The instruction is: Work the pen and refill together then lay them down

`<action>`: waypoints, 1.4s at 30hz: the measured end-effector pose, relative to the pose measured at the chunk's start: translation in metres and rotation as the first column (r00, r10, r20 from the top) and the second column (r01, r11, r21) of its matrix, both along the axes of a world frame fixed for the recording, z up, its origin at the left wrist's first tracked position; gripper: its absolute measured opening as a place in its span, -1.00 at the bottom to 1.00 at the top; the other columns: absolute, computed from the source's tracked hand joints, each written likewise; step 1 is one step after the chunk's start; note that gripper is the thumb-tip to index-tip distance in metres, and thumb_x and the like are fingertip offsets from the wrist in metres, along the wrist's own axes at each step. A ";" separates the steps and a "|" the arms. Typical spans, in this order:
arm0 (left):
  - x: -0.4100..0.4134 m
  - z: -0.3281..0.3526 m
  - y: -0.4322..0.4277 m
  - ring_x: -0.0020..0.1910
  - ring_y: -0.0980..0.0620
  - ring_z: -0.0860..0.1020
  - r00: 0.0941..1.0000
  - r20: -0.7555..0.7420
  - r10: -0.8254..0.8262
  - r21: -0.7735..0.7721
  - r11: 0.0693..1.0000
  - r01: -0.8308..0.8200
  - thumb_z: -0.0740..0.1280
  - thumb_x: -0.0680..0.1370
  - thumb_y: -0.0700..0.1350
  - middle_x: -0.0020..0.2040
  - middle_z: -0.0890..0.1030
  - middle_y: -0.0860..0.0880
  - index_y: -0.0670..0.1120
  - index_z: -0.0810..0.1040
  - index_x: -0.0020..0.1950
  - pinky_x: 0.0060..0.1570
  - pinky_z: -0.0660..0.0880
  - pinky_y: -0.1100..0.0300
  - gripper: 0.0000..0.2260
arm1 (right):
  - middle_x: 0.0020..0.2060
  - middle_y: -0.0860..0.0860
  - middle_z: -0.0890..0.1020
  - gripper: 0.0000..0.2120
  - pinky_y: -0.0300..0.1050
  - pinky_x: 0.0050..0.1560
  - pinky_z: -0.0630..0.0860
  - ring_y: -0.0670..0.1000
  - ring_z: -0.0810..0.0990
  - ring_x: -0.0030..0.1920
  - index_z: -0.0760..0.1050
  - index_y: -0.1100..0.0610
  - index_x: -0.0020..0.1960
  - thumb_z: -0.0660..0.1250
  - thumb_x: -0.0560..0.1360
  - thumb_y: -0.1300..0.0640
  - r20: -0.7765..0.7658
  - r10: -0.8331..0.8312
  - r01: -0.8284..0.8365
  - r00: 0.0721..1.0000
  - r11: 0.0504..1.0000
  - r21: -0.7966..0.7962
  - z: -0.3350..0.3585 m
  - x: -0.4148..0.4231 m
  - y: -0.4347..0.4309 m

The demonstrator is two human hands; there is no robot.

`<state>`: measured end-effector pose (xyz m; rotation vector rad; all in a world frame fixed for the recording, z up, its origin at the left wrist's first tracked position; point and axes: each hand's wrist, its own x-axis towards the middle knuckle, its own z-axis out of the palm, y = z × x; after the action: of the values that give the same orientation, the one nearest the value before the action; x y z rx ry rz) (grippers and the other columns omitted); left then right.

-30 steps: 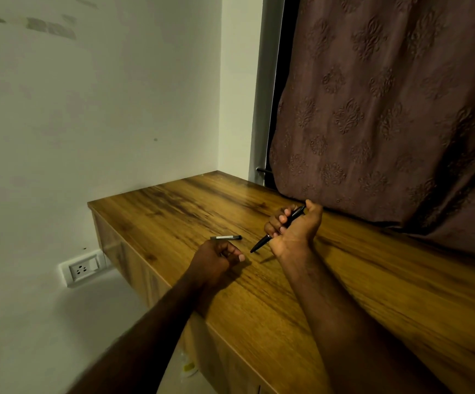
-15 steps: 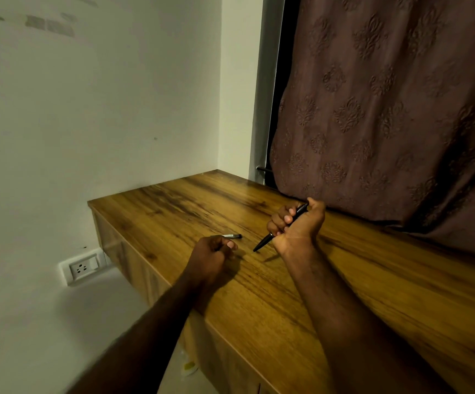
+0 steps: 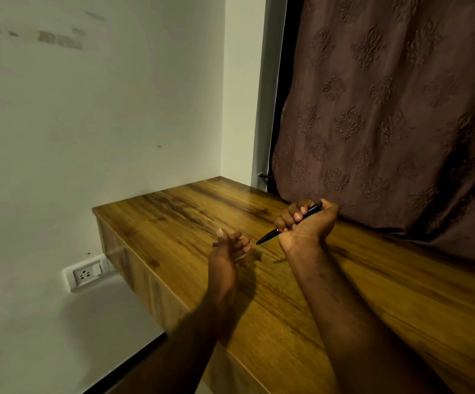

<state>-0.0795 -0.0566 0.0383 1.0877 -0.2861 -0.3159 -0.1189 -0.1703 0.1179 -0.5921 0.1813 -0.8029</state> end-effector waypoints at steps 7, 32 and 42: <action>-0.006 -0.009 -0.001 0.07 -0.08 0.57 0.999 0.036 -0.016 0.025 1.000 0.015 -0.14 0.53 0.26 0.05 0.63 -0.15 -0.21 0.51 0.22 0.05 0.46 0.07 -0.31 | -0.65 -0.04 0.21 -0.58 -0.31 -0.55 0.05 -0.05 0.09 -0.63 0.21 0.09 -0.48 -0.02 0.46 -0.11 0.007 -0.011 0.010 1.000 1.000 0.006 0.001 -0.003 -0.002; -0.005 -0.015 0.004 -0.22 -0.10 0.63 0.990 0.117 -0.082 -0.041 0.995 0.088 -0.05 0.36 0.38 -0.14 0.68 -0.22 -0.26 0.61 0.02 -0.31 0.54 0.19 -0.20 | -0.66 -0.04 0.20 -0.58 -0.31 -0.55 0.05 -0.04 0.08 -0.64 0.20 0.10 -0.47 -0.03 0.46 -0.12 0.060 0.001 0.000 0.998 1.000 -0.013 0.002 -0.001 0.001; -0.006 -0.016 0.003 -0.22 -0.08 0.62 0.987 0.148 -0.066 -0.051 0.996 0.074 -0.08 0.37 0.36 -0.08 0.65 -0.27 -0.28 0.59 0.06 -0.29 0.51 0.19 -0.19 | -0.67 -0.05 0.21 -0.56 -0.35 -0.56 0.04 -0.05 0.10 -0.66 0.20 0.10 -0.47 -0.04 0.47 -0.14 0.064 -0.011 0.007 0.998 0.998 0.061 -0.002 -0.001 -0.004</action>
<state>-0.0853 -0.0533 0.0227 1.0486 -0.4622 -0.2891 -0.1202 -0.1738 0.1163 -0.5077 0.1493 -0.8216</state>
